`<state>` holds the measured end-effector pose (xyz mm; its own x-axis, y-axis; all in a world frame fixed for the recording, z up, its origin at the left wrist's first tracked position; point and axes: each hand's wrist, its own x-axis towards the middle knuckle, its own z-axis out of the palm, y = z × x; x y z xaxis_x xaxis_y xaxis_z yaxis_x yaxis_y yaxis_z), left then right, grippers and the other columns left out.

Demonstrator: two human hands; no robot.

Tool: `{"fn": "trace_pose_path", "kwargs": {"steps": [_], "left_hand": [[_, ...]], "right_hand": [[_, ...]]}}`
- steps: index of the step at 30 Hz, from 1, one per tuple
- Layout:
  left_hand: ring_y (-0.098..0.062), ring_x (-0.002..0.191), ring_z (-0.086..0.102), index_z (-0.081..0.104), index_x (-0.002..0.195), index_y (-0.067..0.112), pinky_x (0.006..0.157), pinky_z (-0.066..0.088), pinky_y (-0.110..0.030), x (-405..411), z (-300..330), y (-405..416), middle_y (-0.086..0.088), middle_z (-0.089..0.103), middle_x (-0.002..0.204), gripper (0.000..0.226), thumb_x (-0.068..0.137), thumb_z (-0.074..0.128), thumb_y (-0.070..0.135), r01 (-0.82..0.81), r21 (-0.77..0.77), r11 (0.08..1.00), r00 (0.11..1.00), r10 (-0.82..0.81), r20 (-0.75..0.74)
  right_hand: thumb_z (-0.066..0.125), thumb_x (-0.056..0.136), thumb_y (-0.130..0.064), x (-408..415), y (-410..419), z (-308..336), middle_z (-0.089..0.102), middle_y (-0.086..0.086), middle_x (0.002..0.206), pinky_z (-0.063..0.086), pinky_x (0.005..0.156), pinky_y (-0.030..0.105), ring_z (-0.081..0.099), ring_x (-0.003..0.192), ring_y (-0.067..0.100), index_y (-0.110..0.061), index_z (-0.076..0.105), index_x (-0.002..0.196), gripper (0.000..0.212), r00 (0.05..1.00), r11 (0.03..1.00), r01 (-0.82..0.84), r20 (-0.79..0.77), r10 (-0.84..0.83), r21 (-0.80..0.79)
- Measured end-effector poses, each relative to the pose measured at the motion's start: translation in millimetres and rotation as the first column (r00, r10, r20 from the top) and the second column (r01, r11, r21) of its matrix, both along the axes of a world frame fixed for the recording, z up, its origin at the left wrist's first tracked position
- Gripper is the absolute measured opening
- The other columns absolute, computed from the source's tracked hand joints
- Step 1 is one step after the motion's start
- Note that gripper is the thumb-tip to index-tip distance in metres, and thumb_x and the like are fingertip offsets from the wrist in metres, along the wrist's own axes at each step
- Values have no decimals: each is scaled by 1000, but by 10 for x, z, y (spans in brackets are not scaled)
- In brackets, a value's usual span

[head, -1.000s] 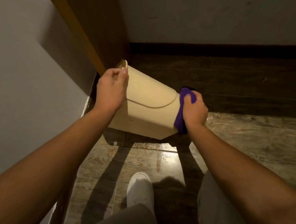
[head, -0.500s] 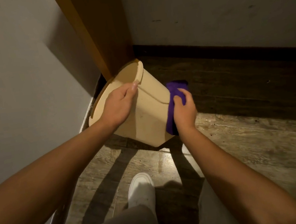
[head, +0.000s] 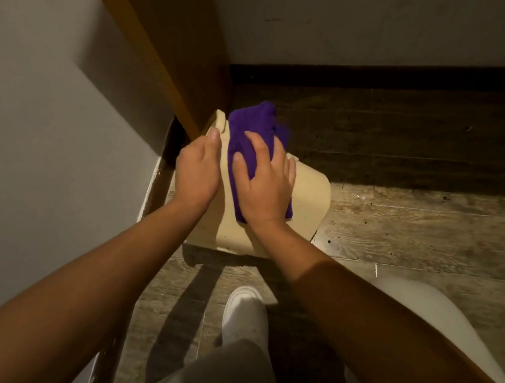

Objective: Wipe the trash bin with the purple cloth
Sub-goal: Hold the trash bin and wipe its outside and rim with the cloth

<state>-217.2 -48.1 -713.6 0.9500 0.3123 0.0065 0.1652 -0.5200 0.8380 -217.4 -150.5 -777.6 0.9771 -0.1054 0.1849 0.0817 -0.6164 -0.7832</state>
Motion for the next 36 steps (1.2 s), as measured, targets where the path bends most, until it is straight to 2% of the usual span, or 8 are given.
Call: {"fn": "trace_pose_path", "kwargs": {"steps": [11,17,19,21,26,30,32,36], "left_hand": [[0,58,45,55,79,11,54,36,-14,60,-12,-39,2,48,68,44,110,38,36,-99,-2,995,995,99,-21],[0,79,55,68,105,14,68,40,-23,96,80,17,-1,62,92,41,106,43,46,-19,-134,991,986,-4,-168],[-11,103,59,61,134,25,84,48,-31,150,160,153,4,63,115,41,102,50,48,19,-236,972,958,-85,-275],[-26,113,63,57,140,32,99,50,-49,153,182,345,-1,66,124,40,102,53,42,65,-353,934,918,-195,-346],[-16,118,55,22,152,58,93,49,-47,-65,120,472,12,53,137,56,101,43,60,205,-286,936,857,-313,-409],[-16,106,58,37,151,46,85,51,-38,45,178,346,8,53,136,54,100,48,58,47,-168,985,931,-104,-349],[-20,102,62,49,145,40,77,55,-35,146,275,389,1,57,133,48,98,60,44,-65,-289,955,933,-45,-357],[-22,119,57,48,140,58,77,57,-31,131,380,480,3,50,146,58,99,63,20,207,-324,923,890,-316,-330]], "right_hand": [[36,102,-53,277,-913,-549,51,10,147,47,103,49,55,125,34,-32,47,147,51,883,970,243,-407,-233,-28],[47,100,-53,251,-1175,-631,62,6,130,50,87,43,60,111,29,-34,47,146,50,636,773,606,-697,-331,186],[52,100,-52,247,-1157,-612,61,3,129,53,89,44,60,113,27,-34,49,144,48,621,699,671,-702,-348,247],[53,100,-50,254,-1112,-589,61,0,128,53,87,42,60,112,24,-35,50,143,45,630,660,694,-687,-363,288],[52,101,-48,269,-1005,-548,61,2,131,51,82,41,59,110,24,-36,48,146,47,676,697,652,-645,-357,297],[53,101,-47,255,-928,-549,60,4,136,56,93,47,61,118,29,-36,45,148,48,717,754,595,-608,-341,278],[54,101,-46,247,-932,-556,61,3,136,55,89,42,61,118,28,-35,47,147,48,710,740,607,-617,-339,291],[55,102,-43,234,-956,-579,60,2,137,47,82,37,60,120,27,-33,50,146,45,655,652,681,-676,-337,334]]}}
